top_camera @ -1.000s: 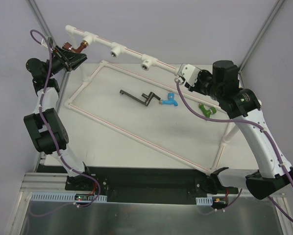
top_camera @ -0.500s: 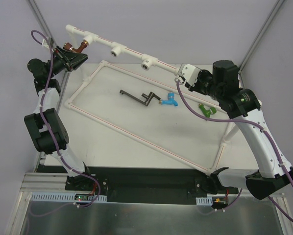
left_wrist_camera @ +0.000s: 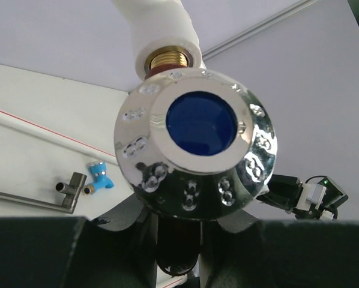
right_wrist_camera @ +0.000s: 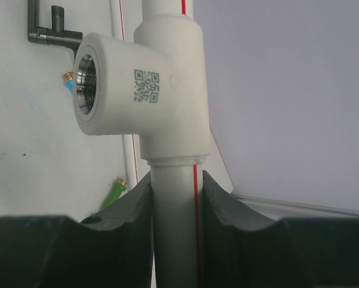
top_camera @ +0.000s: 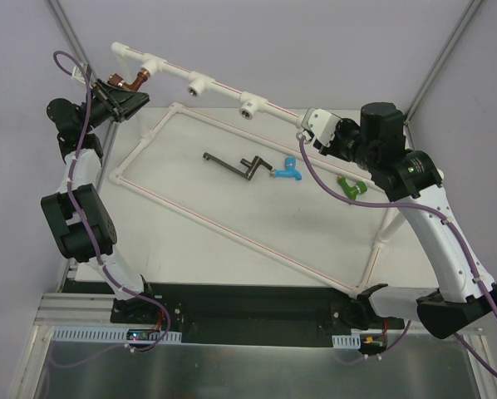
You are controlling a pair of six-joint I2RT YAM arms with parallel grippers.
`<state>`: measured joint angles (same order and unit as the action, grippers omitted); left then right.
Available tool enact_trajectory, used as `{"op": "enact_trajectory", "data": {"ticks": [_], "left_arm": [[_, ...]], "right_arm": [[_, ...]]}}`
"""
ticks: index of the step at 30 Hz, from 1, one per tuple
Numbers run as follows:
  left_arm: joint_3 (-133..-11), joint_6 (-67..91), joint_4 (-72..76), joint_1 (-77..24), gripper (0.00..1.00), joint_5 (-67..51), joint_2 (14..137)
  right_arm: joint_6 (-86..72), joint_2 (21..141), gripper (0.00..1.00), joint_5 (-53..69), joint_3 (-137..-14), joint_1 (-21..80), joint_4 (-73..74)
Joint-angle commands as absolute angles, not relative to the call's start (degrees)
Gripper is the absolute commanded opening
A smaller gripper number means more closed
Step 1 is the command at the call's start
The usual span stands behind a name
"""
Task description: Install the water faucets
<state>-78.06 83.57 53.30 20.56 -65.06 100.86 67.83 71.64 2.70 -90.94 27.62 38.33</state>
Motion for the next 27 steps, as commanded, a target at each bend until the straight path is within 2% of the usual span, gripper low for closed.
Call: {"op": "enact_trajectory", "data": {"ticks": [1, 11, 27], "left_arm": [[-80.3, 75.9, 46.9, 16.5, 0.0, -62.1, 99.8], [-83.9, 65.9, 35.7, 16.6, 0.0, -62.3, 99.2], [-90.9, 62.9, 27.3, 17.1, 0.0, -61.3, 98.5]], "right_arm": [[65.0, 70.0, 0.02, 6.1, -89.8, 29.4, 44.8], [65.1, 70.1, 0.02, 6.1, -89.9, 29.4, 44.8], [65.4, 69.5, 0.02, 6.1, -89.6, 29.4, 44.8]]}}
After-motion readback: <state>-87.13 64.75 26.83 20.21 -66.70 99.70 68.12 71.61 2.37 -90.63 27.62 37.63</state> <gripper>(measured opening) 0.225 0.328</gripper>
